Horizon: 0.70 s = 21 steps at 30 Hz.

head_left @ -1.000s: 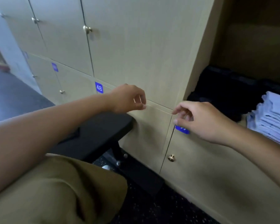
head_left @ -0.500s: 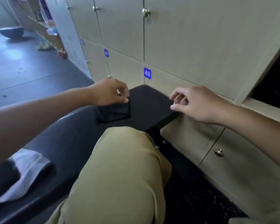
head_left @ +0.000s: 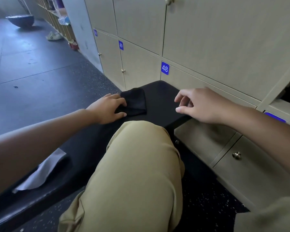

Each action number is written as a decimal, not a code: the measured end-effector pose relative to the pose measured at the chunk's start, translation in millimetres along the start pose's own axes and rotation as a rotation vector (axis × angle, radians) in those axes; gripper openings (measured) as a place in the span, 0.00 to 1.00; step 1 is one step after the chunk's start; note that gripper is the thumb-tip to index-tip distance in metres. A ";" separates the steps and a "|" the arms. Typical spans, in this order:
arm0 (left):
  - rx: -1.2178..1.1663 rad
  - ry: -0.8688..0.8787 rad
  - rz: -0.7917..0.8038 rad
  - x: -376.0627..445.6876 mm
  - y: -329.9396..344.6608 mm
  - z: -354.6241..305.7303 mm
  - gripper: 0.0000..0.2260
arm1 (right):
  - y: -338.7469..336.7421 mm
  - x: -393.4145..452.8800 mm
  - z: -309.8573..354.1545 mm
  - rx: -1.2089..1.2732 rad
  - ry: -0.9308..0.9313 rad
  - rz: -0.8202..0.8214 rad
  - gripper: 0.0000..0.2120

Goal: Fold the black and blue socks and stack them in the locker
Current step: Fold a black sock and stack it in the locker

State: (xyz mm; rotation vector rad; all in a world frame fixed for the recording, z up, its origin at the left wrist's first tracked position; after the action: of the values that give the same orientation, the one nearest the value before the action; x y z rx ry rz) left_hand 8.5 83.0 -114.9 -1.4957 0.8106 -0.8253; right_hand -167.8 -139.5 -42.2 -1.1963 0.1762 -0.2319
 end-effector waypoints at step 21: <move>-1.009 -0.320 -0.151 46.9 -40.0 -67.2 0.12 | -25.2 -35.3 -26.3 0.406 0.100 -0.079 0.07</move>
State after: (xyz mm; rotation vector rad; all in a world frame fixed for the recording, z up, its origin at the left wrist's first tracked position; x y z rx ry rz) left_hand -24.3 11.7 -68.6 -2.5195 0.9213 -0.2256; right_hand -210.7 -162.4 -27.6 -0.7898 0.1596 -0.3780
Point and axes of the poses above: each hand's wrist, its own x-axis towards the middle knuckle, its own y-axis out of the palm, z = x × y, the point moved 7 cm from there along x, towards the middle knuckle, and after that the axes turned 9 degrees about y, right-handed, at the moved point
